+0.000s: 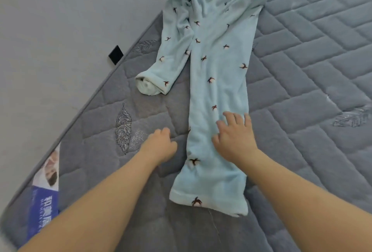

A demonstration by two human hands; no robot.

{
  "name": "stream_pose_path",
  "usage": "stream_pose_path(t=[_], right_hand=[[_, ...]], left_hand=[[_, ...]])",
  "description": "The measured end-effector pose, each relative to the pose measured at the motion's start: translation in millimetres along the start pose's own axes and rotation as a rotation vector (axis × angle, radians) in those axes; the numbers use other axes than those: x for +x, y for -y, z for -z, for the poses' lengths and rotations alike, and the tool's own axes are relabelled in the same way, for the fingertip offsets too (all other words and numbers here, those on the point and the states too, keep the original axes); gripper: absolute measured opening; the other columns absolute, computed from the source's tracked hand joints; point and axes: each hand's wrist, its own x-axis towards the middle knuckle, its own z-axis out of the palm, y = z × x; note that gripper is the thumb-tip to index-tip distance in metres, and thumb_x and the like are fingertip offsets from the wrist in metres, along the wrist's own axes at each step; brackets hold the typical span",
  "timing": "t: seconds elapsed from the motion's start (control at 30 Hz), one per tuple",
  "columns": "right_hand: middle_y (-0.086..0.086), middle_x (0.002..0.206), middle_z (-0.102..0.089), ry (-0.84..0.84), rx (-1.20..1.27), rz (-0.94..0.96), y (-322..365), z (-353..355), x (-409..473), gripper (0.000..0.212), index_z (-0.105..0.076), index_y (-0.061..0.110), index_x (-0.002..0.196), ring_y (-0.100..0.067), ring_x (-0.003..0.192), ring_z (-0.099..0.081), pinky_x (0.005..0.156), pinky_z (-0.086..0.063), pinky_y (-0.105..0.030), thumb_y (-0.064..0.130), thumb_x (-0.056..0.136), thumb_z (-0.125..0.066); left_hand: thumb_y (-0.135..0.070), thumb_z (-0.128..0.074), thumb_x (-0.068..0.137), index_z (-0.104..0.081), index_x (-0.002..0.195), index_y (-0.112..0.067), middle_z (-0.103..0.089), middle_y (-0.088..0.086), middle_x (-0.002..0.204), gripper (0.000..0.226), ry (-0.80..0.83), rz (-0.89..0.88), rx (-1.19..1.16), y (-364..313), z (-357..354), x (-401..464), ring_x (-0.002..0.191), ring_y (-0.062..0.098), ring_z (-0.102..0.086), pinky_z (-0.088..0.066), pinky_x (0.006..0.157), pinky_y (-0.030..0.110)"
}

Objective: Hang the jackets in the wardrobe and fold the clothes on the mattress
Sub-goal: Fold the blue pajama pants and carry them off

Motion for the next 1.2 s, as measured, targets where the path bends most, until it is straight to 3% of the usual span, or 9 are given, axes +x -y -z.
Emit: stream_pose_path(t=[0.13,0.23,0.3,0.37,0.43,0.5,0.7,1.03,1.2], right_hand=[[-0.005,0.164,0.009,0.079,0.061,0.006,34.3,-49.9,48.4,0.071,-0.003,0.026,0.156,-0.027,0.15,0.009,0.118,0.011,-0.055,0.06,0.095,-0.019],[-0.006,0.165,0.001,-0.031,-0.01,-0.024,29.1,-97.3,58.9,0.075,-0.005,0.026,0.157,-0.029,0.151,0.006,0.119,0.003,-0.056,0.06,0.092,-0.018],[-0.007,0.164,-0.009,-0.082,-0.004,-0.019,31.1,-111.3,62.9,0.074,-0.015,0.024,0.156,-0.031,0.151,-0.004,0.12,-0.001,-0.057,0.057,0.09,-0.025],[-0.008,0.163,-0.016,-0.106,0.035,-0.022,32.3,-110.8,64.5,0.075,-0.023,0.022,0.155,-0.033,0.15,-0.011,0.119,-0.003,-0.058,0.055,0.088,-0.032],[-0.01,0.161,-0.021,-0.146,0.059,-0.021,32.9,-110.3,65.5,0.075,-0.03,0.02,0.153,-0.035,0.149,-0.016,0.118,-0.007,-0.059,0.053,0.086,-0.037],[-0.011,0.16,-0.024,-0.143,0.059,-0.008,30.5,-111.3,64.8,0.075,-0.034,0.019,0.152,-0.036,0.147,-0.02,0.117,-0.011,-0.061,0.052,0.084,-0.039],[-0.011,0.16,-0.025,-0.161,0.061,0.015,29.3,-113.3,66.3,0.076,-0.035,0.018,0.151,-0.037,0.147,-0.02,0.116,-0.011,-0.062,0.052,0.083,-0.042],[-0.007,0.16,-0.025,-0.192,0.14,0.001,28.5,-110.2,62.1,0.067,-0.03,0.02,0.153,-0.03,0.149,-0.018,0.12,-0.006,-0.054,0.051,0.094,-0.028],[-0.007,0.16,-0.019,-0.256,0.349,-0.523,22.2,-96.7,13.6,0.073,-0.02,0.018,0.154,-0.024,0.147,-0.018,0.121,-0.004,-0.043,0.05,0.092,-0.043]], left_hand=[[-0.031,-0.058,0.087,-0.016,0.148,-0.023,-0.024,0.014,0.147,0.074,-0.268,0.137,-0.328,24.2,41.7,68.2,0.127,0.04,-0.036,-0.04,0.101,0.049],[-0.041,-0.071,0.079,-0.004,0.15,-0.04,-0.003,0.009,0.158,0.098,-0.393,0.184,-0.548,28.7,51.4,133.5,0.139,0.04,-0.024,-0.033,0.11,0.055],[-0.049,-0.073,0.077,-0.02,0.145,-0.043,0.003,0.008,0.161,0.086,-0.404,0.198,-0.416,29.8,48.9,171.5,0.146,0.039,-0.008,-0.017,0.112,0.067],[-0.048,-0.068,0.08,-0.046,0.124,-0.031,-0.017,0.009,0.157,0.052,-0.482,0.097,-0.23,23.6,45.2,193.8,0.141,0.041,-0.019,-0.017,0.107,0.074],[-0.045,-0.064,0.079,-0.054,0.105,-0.017,-0.046,0.014,0.134,0.039,-0.631,-0.084,-0.103,19.5,36.2,188.2,0.118,0.04,-0.045,-0.039,0.097,0.058],[-0.046,-0.06,0.076,-0.055,0.096,-0.015,-0.055,0.013,0.105,0.037,-0.701,-0.201,-0.111,22.7,14.4,152.3,0.091,0.035,-0.054,-0.042,0.075,0.042],[-0.038,-0.054,0.078,-0.047,0.113,-0.018,-0.039,0.014,0.1,0.042,-0.766,-0.235,0.084,52.1,-83.6,87.7,0.084,0.033,-0.043,-0.039,0.069,0.046],[-0.039,-0.055,0.082,-0.048,0.116,-0.022,-0.044,0.016,0.108,0.039,-0.814,-0.231,0.097,50.9,-83.5,97.5,0.087,0.033,-0.043,-0.036,0.072,0.045],[-0.032,-0.055,0.081,-0.053,0.108,-0.017,-0.05,0.019,0.108,0.03,-0.723,-0.155,0.181,39.0,-74.5,85.1,0.089,0.038,-0.047,-0.039,0.073,0.048]])
